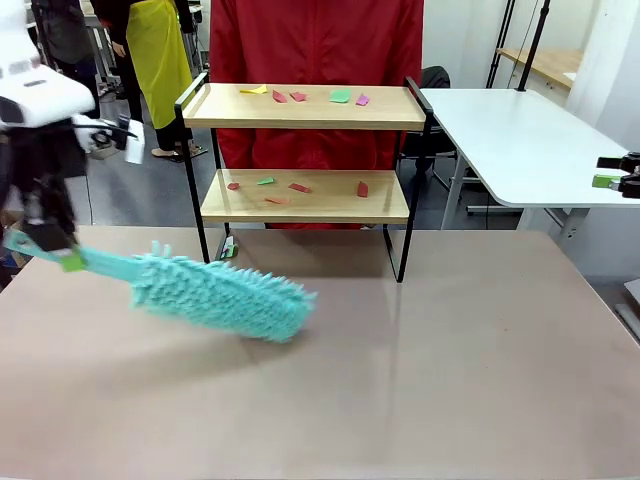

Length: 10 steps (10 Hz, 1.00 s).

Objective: Clean the shelf.
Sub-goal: Clean the specific section of the Shelf indicated by the human with the Duster.

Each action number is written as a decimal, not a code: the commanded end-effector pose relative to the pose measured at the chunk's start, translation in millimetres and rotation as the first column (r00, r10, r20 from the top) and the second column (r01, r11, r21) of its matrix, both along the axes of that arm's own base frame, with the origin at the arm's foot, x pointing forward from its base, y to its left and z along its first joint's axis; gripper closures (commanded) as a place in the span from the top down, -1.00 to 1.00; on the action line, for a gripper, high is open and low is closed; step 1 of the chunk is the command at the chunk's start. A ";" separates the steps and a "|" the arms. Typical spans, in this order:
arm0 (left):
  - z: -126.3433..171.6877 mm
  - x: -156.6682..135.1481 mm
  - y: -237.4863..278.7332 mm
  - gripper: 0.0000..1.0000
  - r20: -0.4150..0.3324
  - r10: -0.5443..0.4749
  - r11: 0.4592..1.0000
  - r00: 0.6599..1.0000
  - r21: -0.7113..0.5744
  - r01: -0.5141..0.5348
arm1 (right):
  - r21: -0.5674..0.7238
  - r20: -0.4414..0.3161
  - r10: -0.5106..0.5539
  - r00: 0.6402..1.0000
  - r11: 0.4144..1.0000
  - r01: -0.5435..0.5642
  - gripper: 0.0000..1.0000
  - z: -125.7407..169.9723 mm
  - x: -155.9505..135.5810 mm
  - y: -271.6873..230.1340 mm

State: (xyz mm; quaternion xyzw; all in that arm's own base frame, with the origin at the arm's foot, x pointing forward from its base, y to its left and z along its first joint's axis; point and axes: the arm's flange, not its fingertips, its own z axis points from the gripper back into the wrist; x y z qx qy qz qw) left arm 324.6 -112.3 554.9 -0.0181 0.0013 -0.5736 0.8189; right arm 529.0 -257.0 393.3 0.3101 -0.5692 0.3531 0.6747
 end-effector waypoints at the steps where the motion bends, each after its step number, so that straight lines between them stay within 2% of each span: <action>1: 30.6 -19.3 5.4 -0.74 0.040 -0.063 0.983 0.997 0.175 0.055 | -0.011 -0.012 -0.011 1.000 1.000 0.010 1.00 7.1 1.0 3.9; 2: 44.5 -28.8 3.5 -0.74 0.029 -0.062 0.968 0.998 0.245 0.053 | -0.011 -0.012 -0.011 1.000 1.000 0.010 1.00 7.1 1.0 3.9; 3: 54.4 -40.0 4.3 -0.74 0.015 -0.099 0.931 0.995 0.355 0.087 | -0.011 -0.012 -0.011 1.000 1.000 0.010 1.00 7.1 1.0 3.9; 6: 84.7 -64.4 -8.5 -0.74 0.048 -0.029 0.911 0.998 0.412 0.006 | -0.011 -0.012 -0.011 1.000 1.000 0.010 1.00 7.1 1.0 3.9; 7: 89.7 -70.3 -6.0 -0.74 0.036 -0.004 0.891 0.999 0.454 -0.013 | -0.011 -0.012 -0.011 1.000 1.000 0.010 1.00 7.1 1.0 3.9; 10: 107.4 -79.2 0.3 -0.74 0.087 0.042 0.879 0.995 0.470 -0.078 | -0.011 -0.012 -0.011 1.000 1.000 0.010 1.00 7.1 1.0 3.9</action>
